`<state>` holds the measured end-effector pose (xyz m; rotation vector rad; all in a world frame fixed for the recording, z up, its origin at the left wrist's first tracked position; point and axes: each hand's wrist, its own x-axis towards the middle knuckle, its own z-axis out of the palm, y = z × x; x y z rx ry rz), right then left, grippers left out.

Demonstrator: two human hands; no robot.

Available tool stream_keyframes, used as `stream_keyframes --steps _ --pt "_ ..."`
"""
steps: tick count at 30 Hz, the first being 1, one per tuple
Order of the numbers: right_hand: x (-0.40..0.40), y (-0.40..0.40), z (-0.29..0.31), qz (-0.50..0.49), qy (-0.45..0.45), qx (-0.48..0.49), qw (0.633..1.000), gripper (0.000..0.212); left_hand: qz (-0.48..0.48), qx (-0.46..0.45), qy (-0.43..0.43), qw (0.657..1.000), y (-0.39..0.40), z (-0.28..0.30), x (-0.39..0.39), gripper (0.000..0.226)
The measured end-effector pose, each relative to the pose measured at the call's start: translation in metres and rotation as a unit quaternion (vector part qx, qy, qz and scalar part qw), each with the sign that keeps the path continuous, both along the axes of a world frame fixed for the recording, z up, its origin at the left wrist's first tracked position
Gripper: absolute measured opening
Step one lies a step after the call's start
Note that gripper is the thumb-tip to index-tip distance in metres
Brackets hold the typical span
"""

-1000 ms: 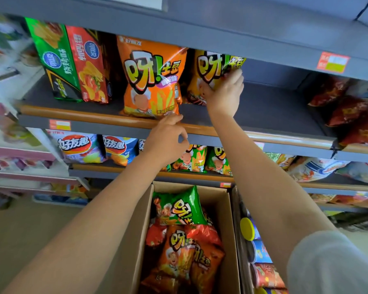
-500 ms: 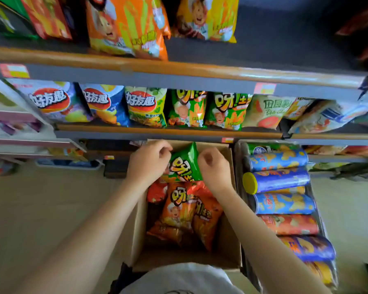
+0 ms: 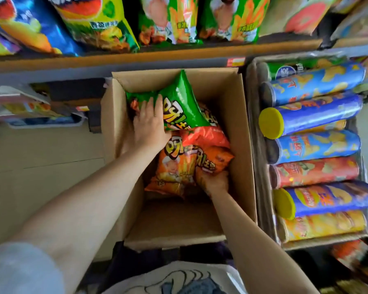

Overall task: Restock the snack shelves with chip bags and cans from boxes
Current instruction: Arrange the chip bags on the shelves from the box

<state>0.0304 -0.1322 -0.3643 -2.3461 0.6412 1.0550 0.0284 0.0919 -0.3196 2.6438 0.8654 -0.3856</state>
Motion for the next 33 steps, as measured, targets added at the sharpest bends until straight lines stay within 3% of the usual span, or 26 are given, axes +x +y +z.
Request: stream_keyframes --steps 4,8,11,14,17,20,22,25,28,30,33 --pt "0.009 0.003 0.003 0.011 -0.033 -0.004 0.999 0.067 -0.001 0.084 0.023 0.996 -0.001 -0.01 0.015 0.123" --pt "0.002 0.004 0.019 0.032 -0.087 -0.001 0.996 0.029 -0.006 0.092 -0.009 0.996 0.009 -0.005 0.02 0.101" --pt "0.002 0.005 0.04 0.062 -0.106 0.028 0.992 0.014 0.001 0.083 -0.056 0.995 0.006 0.014 0.015 0.087" --pt "0.006 -0.001 0.069 0.063 -0.136 0.106 0.983 0.028 0.056 0.04 -0.083 0.994 0.003 0.045 0.006 0.081" --pt "0.016 -0.016 0.105 0.08 -0.165 0.185 0.966 0.04 0.126 -0.061 -0.116 0.983 0.007 0.076 -0.01 0.084" --pt "0.033 -0.03 0.148 0.055 -0.135 0.284 0.948 0.038 0.205 -0.188 -0.165 0.946 0.014 0.106 -0.025 0.064" --pt "0.05 -0.035 0.182 0.054 -0.131 0.347 0.927 0.046 0.211 -0.224 -0.211 0.928 0.02 0.131 -0.032 0.059" --pt "0.079 -0.034 0.235 0.006 -0.149 0.423 0.894 0.02 0.239 -0.288 -0.232 0.898 0.031 0.164 -0.038 0.048" --pt "0.104 -0.022 0.281 -0.061 -0.121 0.519 0.844 0.01 0.267 -0.332 -0.262 0.866 0.039 0.199 -0.038 0.057" --pt "0.111 -0.002 0.303 -0.066 -0.119 0.52 0.843 0.013 0.274 -0.355 -0.288 0.846 0.042 0.223 -0.037 0.053" --pt "0.112 0.032 0.32 -0.019 -0.172 0.433 0.885 0.023 0.274 -0.373 -0.319 0.827 0.041 0.254 -0.036 0.06"
